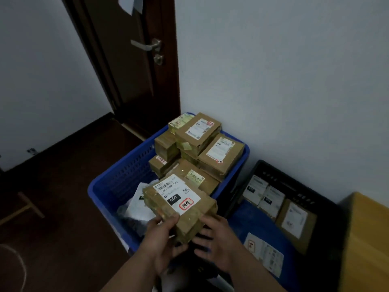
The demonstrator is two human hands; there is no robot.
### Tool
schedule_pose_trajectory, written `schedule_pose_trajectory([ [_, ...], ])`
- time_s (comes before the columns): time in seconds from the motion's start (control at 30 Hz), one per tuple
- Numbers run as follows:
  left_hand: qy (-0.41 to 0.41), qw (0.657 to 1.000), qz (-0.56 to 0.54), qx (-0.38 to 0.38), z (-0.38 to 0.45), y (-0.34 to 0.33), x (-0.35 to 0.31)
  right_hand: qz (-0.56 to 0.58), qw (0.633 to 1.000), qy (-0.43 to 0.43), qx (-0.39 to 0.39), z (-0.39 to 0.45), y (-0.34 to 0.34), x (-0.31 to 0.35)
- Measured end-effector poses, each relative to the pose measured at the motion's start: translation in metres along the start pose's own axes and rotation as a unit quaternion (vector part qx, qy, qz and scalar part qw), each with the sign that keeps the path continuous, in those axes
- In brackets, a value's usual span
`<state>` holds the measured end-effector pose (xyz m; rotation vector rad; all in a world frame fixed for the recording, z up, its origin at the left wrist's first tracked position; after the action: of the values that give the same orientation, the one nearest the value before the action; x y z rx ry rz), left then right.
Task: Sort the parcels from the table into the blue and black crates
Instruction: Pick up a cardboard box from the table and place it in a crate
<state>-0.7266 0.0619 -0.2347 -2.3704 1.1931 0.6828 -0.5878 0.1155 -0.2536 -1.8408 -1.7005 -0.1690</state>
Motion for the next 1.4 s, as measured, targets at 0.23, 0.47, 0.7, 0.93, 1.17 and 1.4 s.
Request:
schedule_pose_trajectory([
  [0.23, 0.021, 0.987, 0.131, 0.089, 0.076, -0.008, -0.067, 0.069, 0.991, 0.043, -0.106, 0.06, -0.028, 0.041],
  [0.47, 0.052, 0.984, 0.144, 0.092, 0.132, -0.005, -0.097, 0.103, 0.985, 0.049, -0.128, 0.104, -0.024, 0.065],
  [0.7, 0.095, 0.978, 0.149, 0.11, 0.17, -0.024, -0.105, 0.009, 0.976, 0.096, -0.193, 0.159, -0.015, 0.087],
  [0.93, 0.126, 0.972, 0.143, 0.138, 0.185, -0.044, -0.101, -0.03, 0.963, 0.102, -0.248, 0.169, -0.002, 0.082],
  [1.17, 0.145, 0.954, 0.2, 0.169, 0.169, -0.032, -0.099, -0.034, 0.968, 0.091, -0.231, 0.154, 0.0, 0.085],
  [1.4, 0.128, 0.941, 0.253, 0.184, 0.133, -0.026, -0.097, -0.014, 0.968, 0.091, -0.232, 0.094, -0.001, 0.061],
])
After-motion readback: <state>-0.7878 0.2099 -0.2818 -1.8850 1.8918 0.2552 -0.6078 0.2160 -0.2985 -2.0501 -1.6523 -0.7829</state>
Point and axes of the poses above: each hand's wrist, its own z-axis towards the middle knuckle, its own y-axis out of the back of the hand, x = y × z, the point moved 5 cm from there along z, towards the middle knuckle, and after that the axes turned 9 degrees about z, right-handed, at the moved point
